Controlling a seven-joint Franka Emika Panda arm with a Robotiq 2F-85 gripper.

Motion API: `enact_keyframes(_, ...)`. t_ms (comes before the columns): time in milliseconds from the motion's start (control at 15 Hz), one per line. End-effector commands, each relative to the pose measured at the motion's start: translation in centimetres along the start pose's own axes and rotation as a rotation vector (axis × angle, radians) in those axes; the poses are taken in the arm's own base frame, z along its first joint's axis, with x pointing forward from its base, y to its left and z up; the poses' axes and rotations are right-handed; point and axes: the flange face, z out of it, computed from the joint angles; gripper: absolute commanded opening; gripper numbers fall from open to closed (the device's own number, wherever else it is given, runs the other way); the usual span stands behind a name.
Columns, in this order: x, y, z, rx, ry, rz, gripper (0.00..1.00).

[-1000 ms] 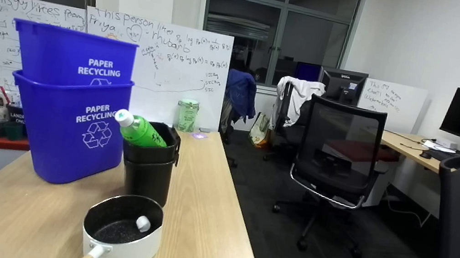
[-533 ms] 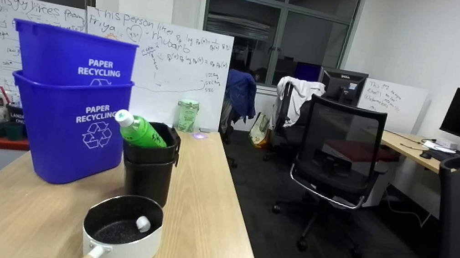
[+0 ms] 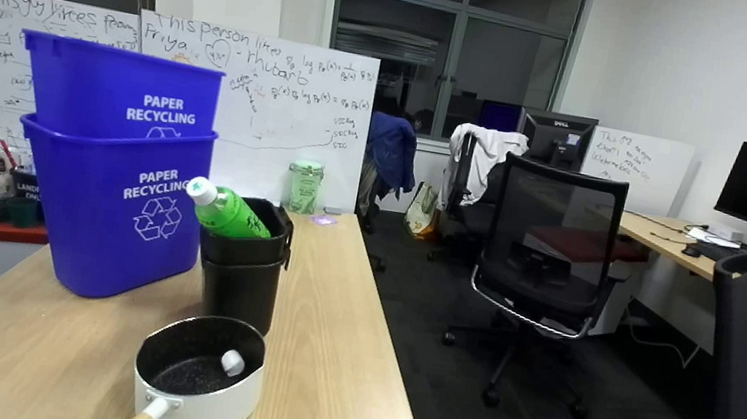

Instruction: Pick up the glass lid from the table and move it forward.

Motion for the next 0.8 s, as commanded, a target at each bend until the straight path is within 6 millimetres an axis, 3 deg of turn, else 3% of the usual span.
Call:
enact_keyframes(0, 0.1, 0.0, 0.1, -0.026, 0.004, 0.000, 1.00)
enact_keyframes(733, 0.4, -1.2, 1.0, -0.086, 0.031, 0.073, 1.00)
